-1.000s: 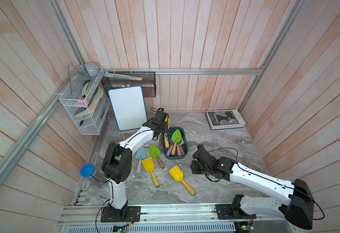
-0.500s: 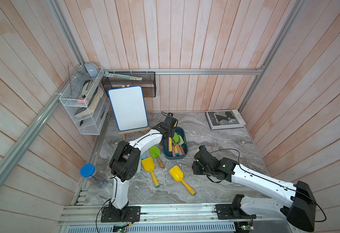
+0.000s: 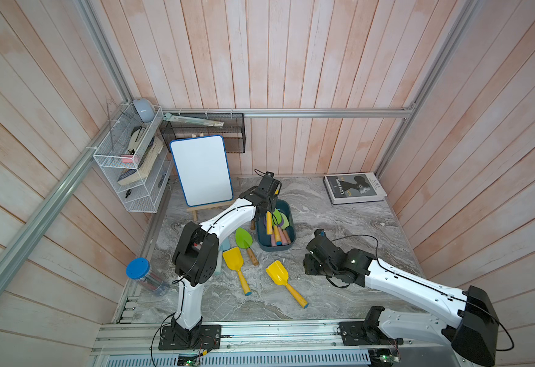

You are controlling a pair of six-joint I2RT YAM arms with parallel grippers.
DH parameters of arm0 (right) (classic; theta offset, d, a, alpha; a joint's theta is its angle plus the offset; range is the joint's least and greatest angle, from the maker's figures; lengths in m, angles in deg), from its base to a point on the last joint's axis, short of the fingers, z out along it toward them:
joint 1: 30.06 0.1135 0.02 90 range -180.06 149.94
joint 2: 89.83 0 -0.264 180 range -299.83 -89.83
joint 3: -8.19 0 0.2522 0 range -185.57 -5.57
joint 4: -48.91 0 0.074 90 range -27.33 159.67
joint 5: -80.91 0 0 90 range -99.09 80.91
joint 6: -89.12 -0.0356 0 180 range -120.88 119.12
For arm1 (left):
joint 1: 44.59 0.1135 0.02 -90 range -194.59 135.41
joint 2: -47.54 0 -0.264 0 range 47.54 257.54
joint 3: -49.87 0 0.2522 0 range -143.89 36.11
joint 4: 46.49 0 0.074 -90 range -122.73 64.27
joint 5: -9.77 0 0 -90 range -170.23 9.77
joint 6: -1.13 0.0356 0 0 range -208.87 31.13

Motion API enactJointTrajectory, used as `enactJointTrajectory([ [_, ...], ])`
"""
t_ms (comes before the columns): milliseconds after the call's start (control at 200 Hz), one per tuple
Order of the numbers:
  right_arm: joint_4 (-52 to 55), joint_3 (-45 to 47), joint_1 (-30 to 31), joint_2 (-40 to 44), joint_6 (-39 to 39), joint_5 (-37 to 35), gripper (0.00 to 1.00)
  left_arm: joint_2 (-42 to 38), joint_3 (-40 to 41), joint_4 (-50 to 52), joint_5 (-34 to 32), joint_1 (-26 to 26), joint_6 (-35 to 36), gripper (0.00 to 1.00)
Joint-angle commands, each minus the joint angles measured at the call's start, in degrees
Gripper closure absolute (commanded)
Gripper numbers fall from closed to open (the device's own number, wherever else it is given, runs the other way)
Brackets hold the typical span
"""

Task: Put the shovel into the storage box
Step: Place the shovel in the storage box.

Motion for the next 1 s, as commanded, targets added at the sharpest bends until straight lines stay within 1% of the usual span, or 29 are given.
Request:
enactJointTrajectory([
  [0,-0.25,0.6,-0.35,0.69,0.58,-0.18,0.52,2.54,-1.37,4.8,2.0,-0.31,-1.03,1.0],
  [175,-0.58,1.11,-0.36,0.89,0.4,-0.03,0.52,2.57,1.5,3.86,0.81,-0.2,-2.18,1.0],
  [310,-0.67,1.47,-0.37,1.0,0.33,0.06,0.52,3.36,1.48,4.8,0.38,-0.06,-2.82,1.0],
  [655,-1.32,1.54,-0.3,0.47,0.43,0.33,0.52,7.75,-1.79,10.64,3.67,0.47,-4.61,1.0],
  [995,-1.58,1.64,-0.34,0.2,0.66,0.41,0.52,9.67,-1.43,10.62,5.03,0.82,-5.96,1.0],
])
